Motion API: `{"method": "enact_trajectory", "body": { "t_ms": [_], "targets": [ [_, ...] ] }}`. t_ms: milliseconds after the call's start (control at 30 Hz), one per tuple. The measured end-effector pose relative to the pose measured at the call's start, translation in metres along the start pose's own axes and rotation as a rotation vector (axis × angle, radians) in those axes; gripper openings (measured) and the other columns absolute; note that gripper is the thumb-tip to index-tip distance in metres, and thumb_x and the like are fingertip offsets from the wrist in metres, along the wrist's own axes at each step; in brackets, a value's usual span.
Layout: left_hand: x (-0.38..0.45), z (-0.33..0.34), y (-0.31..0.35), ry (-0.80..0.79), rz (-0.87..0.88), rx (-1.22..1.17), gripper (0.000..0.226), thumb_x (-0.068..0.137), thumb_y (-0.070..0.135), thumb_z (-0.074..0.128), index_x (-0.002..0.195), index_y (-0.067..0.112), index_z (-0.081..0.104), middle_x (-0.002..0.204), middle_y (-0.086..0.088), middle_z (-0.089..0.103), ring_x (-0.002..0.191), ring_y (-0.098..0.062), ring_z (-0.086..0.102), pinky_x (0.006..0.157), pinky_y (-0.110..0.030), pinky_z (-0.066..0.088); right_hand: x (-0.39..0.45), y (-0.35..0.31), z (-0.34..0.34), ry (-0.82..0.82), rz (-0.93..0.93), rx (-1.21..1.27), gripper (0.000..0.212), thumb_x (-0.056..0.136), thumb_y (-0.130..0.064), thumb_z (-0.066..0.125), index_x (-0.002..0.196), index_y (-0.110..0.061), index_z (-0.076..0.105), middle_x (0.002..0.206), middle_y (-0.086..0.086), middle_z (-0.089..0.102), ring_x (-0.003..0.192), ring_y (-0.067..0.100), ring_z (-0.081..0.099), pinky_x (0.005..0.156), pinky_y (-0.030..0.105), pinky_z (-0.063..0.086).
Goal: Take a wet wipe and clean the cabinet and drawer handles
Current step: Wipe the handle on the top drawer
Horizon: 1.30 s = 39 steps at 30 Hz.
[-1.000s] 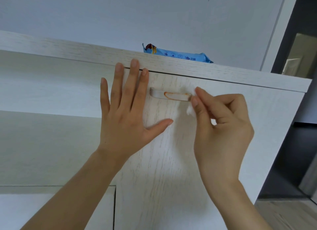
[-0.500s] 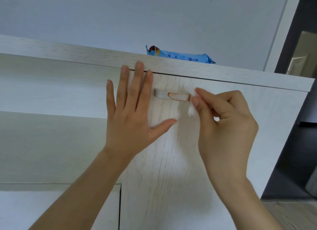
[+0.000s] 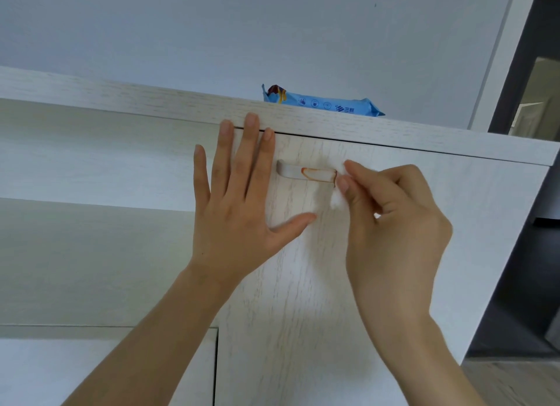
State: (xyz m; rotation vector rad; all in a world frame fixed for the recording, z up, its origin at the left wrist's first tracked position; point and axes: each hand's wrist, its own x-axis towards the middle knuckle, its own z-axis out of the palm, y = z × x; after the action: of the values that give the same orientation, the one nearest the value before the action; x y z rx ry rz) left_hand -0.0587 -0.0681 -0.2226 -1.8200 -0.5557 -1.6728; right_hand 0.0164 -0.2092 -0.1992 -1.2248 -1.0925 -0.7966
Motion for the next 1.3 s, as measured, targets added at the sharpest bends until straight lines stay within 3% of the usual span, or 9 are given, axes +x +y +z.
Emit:
{"method": "enact_trajectory", "body": {
  "t_ms": [200,633,900,1300],
  "targets": [
    [-0.001,0.000,0.001,-0.015,-0.006,-0.009,0.093,0.086,0.072,0.044,0.144,0.002,0.025,0.150,-0.016,0.018,0.140,-0.038,0.019,0.113,-0.059,0.017,0.005,0.004,-0.009,0.063,0.038,-0.061,0.019,0.087,-0.009,0.064,0.105,-0.010,0.070,0.082,-0.002,0.053,0.067,-0.007,0.049,0.070,-0.001,0.038],
    [-0.001,0.002,0.001,0.019,-0.012,-0.027,0.089,0.087,0.069,0.047,0.143,0.001,0.030,0.149,-0.016,0.021,0.140,-0.037,0.022,0.112,-0.058,0.019,-0.001,-0.009,0.009,0.015,-0.021,-0.041,0.018,0.084,-0.005,0.066,0.102,-0.006,0.071,0.079,-0.003,0.052,0.065,-0.001,0.046,0.070,-0.003,0.036],
    [-0.001,0.002,-0.001,-0.002,-0.017,-0.027,0.092,0.086,0.071,0.044,0.144,0.002,0.028,0.151,-0.014,0.019,0.141,-0.037,0.020,0.114,-0.057,0.015,0.002,-0.007,0.004,0.063,0.065,-0.018,0.015,0.086,-0.013,0.066,0.100,-0.013,0.071,0.081,-0.003,0.057,0.067,-0.010,0.052,0.069,0.001,0.040],
    [-0.001,0.003,-0.001,0.014,-0.015,-0.048,0.089,0.087,0.070,0.044,0.144,0.004,0.027,0.150,-0.013,0.019,0.141,-0.035,0.020,0.115,-0.055,0.013,0.000,-0.012,0.007,-0.037,0.041,-0.020,0.020,0.084,-0.013,0.068,0.103,-0.013,0.071,0.078,-0.007,0.055,0.069,-0.011,0.052,0.069,-0.001,0.039]
  ]
}}
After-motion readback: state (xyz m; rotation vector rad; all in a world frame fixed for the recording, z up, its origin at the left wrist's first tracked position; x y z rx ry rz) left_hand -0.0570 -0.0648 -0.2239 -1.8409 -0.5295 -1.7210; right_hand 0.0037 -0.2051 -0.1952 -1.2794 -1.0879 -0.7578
